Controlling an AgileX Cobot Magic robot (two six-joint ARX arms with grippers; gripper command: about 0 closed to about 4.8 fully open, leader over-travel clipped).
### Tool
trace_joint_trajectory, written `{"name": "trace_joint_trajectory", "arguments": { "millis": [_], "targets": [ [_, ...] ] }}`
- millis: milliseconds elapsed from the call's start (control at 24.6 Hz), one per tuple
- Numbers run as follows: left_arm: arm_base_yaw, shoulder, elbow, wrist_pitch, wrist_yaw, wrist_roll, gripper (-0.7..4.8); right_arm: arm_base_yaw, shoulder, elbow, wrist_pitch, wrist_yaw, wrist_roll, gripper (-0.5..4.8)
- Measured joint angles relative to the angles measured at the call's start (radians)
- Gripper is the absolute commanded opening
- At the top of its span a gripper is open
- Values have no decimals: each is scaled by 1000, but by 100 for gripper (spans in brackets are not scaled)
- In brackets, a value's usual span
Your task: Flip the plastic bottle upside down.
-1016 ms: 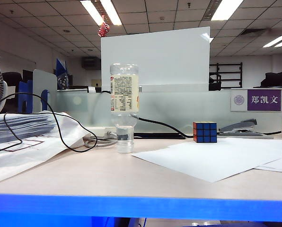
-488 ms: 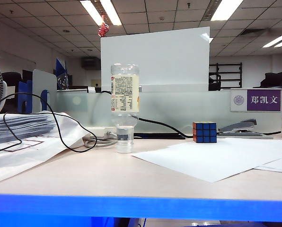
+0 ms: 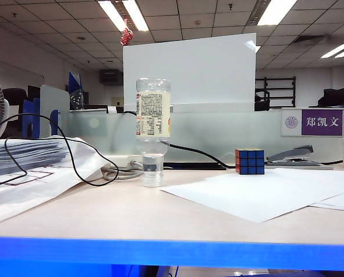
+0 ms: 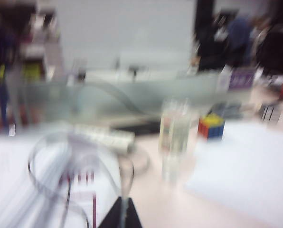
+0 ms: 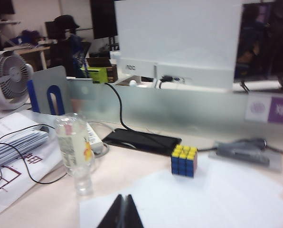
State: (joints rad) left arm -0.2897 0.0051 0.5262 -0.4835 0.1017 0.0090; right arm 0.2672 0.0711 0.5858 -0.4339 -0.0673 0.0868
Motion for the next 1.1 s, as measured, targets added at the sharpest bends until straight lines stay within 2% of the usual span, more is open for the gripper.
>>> {"name": "trace_joint_trajectory", "arguments": {
  "millis": [122, 285, 407, 569, 813, 1098],
  "targets": [
    [0, 0, -38, -17, 1, -16, -6, -1, -69, -66, -6, 20, 14, -9],
    [0, -1, -98, 37, -1, -34, -6, 0, -62, -138, -8, 19, 28, -9],
    [0, -1, -142, 88, -1, -82, -6, 1, -64, -214, 8, 19, 85, -9],
    [0, -1, -204, 182, -1, -116, -6, 1, -66, -315, 145, 19, 119, -9],
    [0, -1, -320, 229, -1, -123, -5, 0, -66, -452, 399, 55, 122, -9],
    [0, -2, -336, 285, -1, -169, -5, 0, -66, -497, 398, 92, 122, -9]
  ]
}}
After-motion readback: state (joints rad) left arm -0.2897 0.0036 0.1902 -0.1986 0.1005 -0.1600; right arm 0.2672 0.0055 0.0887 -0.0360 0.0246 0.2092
